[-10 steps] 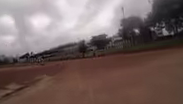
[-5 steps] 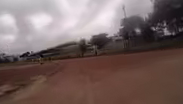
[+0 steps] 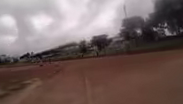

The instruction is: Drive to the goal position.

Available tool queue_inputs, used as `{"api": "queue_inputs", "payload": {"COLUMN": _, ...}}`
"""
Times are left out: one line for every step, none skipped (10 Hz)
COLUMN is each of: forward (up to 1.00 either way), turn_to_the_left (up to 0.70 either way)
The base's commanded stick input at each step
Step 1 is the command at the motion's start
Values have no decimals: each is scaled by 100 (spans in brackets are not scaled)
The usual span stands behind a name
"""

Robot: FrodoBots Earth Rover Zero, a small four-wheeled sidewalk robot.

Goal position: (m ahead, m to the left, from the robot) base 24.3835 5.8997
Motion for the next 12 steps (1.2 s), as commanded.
{"api": "queue_inputs", "payload": {"forward": 70, "turn_to_the_left": 4}}
{"api": "queue_inputs", "payload": {"forward": 70, "turn_to_the_left": 4}}
{"api": "queue_inputs", "payload": {"forward": 70, "turn_to_the_left": 1}}
{"api": "queue_inputs", "payload": {"forward": 70, "turn_to_the_left": 0}}
{"api": "queue_inputs", "payload": {"forward": 70, "turn_to_the_left": 0}}
{"api": "queue_inputs", "payload": {"forward": 70, "turn_to_the_left": 2}}
{"api": "queue_inputs", "payload": {"forward": 70, "turn_to_the_left": 0}}
{"api": "queue_inputs", "payload": {"forward": 70, "turn_to_the_left": 0}}
{"api": "queue_inputs", "payload": {"forward": 70, "turn_to_the_left": 0}}
{"api": "queue_inputs", "payload": {"forward": 70, "turn_to_the_left": -35}}
{"api": "queue_inputs", "payload": {"forward": 70, "turn_to_the_left": -27}}
{"api": "queue_inputs", "payload": {"forward": 70, "turn_to_the_left": 1}}
